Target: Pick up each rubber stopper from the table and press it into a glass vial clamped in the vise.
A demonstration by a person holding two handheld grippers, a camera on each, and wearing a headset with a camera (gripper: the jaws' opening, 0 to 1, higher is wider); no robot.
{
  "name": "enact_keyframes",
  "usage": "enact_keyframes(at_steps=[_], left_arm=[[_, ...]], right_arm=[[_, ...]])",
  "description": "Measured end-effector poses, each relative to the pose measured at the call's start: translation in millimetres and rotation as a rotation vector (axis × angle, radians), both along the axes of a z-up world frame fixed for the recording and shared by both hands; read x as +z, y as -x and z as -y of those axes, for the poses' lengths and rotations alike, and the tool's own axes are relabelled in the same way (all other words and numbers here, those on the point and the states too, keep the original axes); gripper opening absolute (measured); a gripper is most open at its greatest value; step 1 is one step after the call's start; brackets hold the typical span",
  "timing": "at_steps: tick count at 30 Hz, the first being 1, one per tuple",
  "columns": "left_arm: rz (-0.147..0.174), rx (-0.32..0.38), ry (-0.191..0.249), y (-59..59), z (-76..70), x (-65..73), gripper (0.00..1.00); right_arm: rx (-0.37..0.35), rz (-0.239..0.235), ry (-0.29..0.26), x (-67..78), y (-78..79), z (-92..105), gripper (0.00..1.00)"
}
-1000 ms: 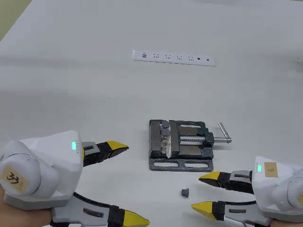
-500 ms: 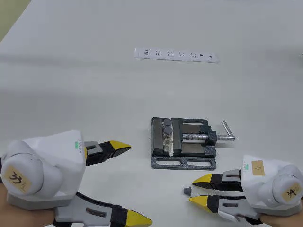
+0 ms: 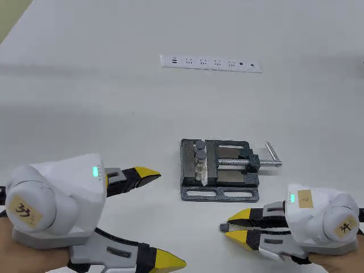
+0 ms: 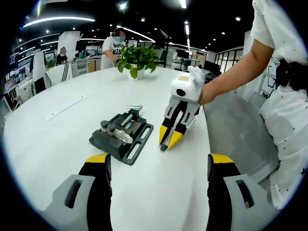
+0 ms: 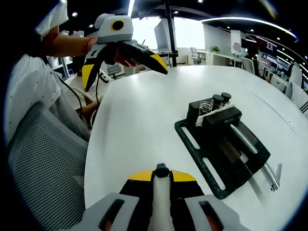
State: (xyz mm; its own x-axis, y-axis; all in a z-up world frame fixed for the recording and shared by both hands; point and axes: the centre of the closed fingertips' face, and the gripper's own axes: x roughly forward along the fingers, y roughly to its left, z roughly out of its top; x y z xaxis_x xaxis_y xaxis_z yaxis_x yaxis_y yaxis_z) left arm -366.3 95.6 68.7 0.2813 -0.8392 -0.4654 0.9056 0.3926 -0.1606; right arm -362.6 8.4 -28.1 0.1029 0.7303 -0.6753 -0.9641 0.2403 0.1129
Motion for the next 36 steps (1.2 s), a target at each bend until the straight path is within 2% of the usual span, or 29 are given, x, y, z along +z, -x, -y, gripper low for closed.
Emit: enact_keyframes(at_steps=[10,17,22,26,29,31,34,36], left_arm=[[0.003,-0.003,0.005,0.8,2.2,1.8,0.80],[0.008,-0.013,0.021,1.1,7.5,7.1,0.77],[0.015,-0.027,0.050,1.7,15.8,17.8,0.71],[0.011,-0.030,0.116,0.9,23.2,32.5,0.62],[0.003,-0.038,0.134,2.2,25.8,38.6,0.52],[0.018,-0.044,0.147,2.6,27.8,42.9,0.49],[0.017,-0.053,0.165,3.3,30.6,49.5,0.44],[0.032,-0.068,0.183,4.7,34.0,56.7,0.37]], right_arm=[[-0.007,-0.006,-0.008,2.9,-0.1,-0.6,0.06],[-0.028,-0.021,-0.038,19.3,-1.0,2.0,0.06],[-0.029,-0.042,-0.109,50.3,2.1,-2.8,0.06],[-0.017,-0.054,-0.176,83.0,5.6,-11.2,0.06],[-0.011,-0.052,-0.201,101.7,6.5,-14.3,0.06],[-0.001,-0.048,-0.221,114.0,7.8,-17.9,0.06],[0.015,-0.042,-0.238,129.0,10.8,-23.1,0.06],[0.029,-0.037,-0.252,138.6,13.4,-27.4,0.06]])
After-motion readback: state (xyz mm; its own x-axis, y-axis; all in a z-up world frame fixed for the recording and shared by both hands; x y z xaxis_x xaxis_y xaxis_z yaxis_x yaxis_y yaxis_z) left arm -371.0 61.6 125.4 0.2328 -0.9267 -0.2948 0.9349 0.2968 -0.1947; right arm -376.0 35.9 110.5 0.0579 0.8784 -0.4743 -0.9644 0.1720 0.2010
